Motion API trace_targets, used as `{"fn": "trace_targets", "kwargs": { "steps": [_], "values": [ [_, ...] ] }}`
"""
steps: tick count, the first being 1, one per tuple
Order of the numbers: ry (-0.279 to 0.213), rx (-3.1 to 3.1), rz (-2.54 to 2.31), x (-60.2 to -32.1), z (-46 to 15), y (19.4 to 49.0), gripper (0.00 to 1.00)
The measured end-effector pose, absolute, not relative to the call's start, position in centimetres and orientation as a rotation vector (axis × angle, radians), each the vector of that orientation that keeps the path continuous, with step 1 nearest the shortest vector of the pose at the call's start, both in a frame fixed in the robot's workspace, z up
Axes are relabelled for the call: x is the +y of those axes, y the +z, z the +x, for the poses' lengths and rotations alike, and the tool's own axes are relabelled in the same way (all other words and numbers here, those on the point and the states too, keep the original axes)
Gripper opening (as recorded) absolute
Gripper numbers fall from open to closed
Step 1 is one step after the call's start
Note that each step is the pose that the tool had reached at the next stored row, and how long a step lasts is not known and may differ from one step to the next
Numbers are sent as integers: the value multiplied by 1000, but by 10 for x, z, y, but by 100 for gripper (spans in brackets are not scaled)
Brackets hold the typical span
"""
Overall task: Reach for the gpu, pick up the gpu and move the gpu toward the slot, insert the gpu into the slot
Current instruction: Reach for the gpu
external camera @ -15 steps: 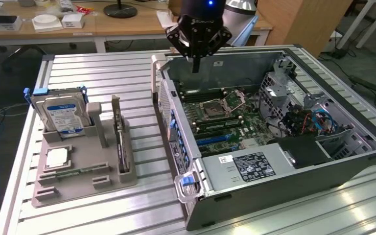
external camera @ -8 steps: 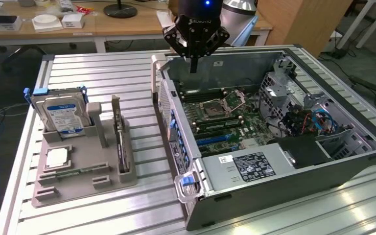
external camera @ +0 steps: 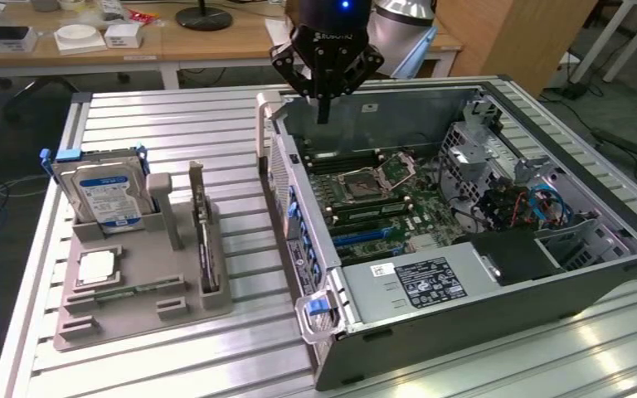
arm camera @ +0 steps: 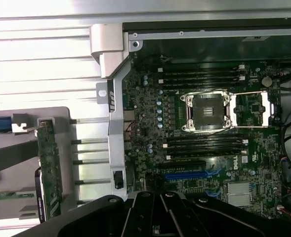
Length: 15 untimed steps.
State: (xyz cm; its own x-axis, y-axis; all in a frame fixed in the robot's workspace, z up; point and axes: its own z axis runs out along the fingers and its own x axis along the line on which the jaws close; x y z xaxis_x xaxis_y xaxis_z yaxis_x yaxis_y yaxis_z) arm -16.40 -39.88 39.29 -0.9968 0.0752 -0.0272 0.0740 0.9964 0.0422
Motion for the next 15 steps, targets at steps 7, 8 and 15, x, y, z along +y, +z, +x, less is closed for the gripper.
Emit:
{"fn": "trace_targets", "kwargs": {
  "steps": [7,8,15],
  "values": [
    [64,3110,116,-399,-170,393,10],
    [64,3110,116,-399,-171,393,10],
    [64,3110,116,-399,-176,393,10]
  ]
}}
